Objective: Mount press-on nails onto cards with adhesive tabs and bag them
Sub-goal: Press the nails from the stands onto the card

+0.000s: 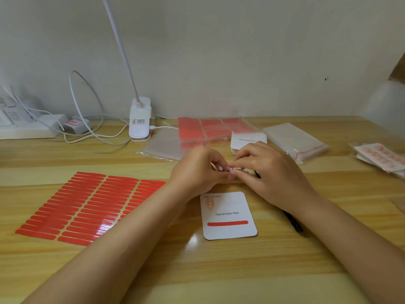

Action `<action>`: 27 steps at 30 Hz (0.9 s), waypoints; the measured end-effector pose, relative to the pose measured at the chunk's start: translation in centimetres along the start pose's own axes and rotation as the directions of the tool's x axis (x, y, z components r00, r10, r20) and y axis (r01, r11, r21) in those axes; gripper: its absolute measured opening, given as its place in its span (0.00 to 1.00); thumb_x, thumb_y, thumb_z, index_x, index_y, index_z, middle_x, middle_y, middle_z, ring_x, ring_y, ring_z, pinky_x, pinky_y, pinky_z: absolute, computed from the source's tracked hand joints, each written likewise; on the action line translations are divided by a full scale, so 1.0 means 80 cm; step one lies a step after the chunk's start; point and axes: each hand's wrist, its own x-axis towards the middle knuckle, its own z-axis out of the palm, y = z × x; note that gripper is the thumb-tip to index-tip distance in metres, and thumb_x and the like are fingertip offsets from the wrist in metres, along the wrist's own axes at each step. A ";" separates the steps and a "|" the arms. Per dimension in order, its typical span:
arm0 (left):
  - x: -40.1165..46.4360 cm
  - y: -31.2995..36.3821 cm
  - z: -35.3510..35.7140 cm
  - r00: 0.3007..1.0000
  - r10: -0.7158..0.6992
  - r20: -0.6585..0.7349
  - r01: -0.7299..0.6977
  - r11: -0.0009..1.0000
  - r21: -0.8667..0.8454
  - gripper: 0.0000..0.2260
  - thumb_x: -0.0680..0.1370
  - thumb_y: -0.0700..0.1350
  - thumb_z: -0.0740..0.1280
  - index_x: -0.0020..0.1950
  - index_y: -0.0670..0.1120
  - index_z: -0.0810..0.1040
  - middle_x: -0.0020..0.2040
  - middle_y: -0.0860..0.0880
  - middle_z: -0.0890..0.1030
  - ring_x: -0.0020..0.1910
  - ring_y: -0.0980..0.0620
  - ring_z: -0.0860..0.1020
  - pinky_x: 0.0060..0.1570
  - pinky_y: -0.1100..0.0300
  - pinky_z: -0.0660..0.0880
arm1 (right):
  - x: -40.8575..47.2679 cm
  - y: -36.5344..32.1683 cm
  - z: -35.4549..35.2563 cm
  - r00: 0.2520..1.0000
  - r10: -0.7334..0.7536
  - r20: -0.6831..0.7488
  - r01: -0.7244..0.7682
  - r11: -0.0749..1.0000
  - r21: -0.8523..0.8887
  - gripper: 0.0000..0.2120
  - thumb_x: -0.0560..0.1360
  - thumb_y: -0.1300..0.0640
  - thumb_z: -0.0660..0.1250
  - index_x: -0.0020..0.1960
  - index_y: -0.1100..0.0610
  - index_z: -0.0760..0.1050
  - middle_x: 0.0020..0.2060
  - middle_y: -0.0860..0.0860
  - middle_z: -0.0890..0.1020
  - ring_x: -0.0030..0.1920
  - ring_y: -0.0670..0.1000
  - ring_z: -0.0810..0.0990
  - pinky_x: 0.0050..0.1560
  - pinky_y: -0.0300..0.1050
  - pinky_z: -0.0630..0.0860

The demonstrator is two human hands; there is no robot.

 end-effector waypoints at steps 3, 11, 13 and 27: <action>0.001 0.000 -0.001 1.000 -0.007 0.005 0.007 1.000 0.005 0.07 0.69 0.52 0.74 0.36 0.51 0.78 0.33 0.59 0.74 0.32 0.61 0.72 0.35 0.61 0.69 | 0.001 0.000 0.002 1.000 -0.008 -0.009 0.008 1.000 -0.008 0.06 0.70 0.59 0.70 0.45 0.58 0.83 0.39 0.52 0.81 0.41 0.56 0.79 0.39 0.46 0.71; 0.001 0.004 -0.002 1.000 -0.026 0.014 0.026 1.000 0.001 0.10 0.69 0.51 0.74 0.31 0.57 0.75 0.33 0.58 0.74 0.34 0.59 0.73 0.38 0.59 0.71 | 0.006 0.006 0.015 0.965 0.257 -0.047 -0.240 0.943 0.229 0.03 0.72 0.58 0.70 0.41 0.56 0.83 0.41 0.46 0.78 0.46 0.47 0.76 0.50 0.43 0.71; 0.000 0.005 -0.002 0.999 -0.034 0.009 0.034 0.999 0.003 0.10 0.69 0.51 0.75 0.32 0.57 0.75 0.33 0.59 0.74 0.35 0.60 0.73 0.39 0.58 0.73 | 0.008 0.006 0.017 0.922 0.383 -0.059 -0.347 0.883 0.315 0.04 0.72 0.59 0.70 0.40 0.55 0.83 0.39 0.42 0.77 0.44 0.42 0.76 0.49 0.32 0.68; -0.014 0.012 -0.039 0.988 0.152 0.013 -0.152 0.977 0.152 0.12 0.72 0.47 0.72 0.55 0.48 0.79 0.47 0.57 0.76 0.48 0.58 0.74 0.49 0.64 0.70 | 0.008 -0.024 -0.010 0.893 0.407 -0.193 -0.304 0.860 0.411 0.04 0.73 0.57 0.69 0.44 0.52 0.82 0.40 0.43 0.77 0.42 0.42 0.73 0.41 0.29 0.67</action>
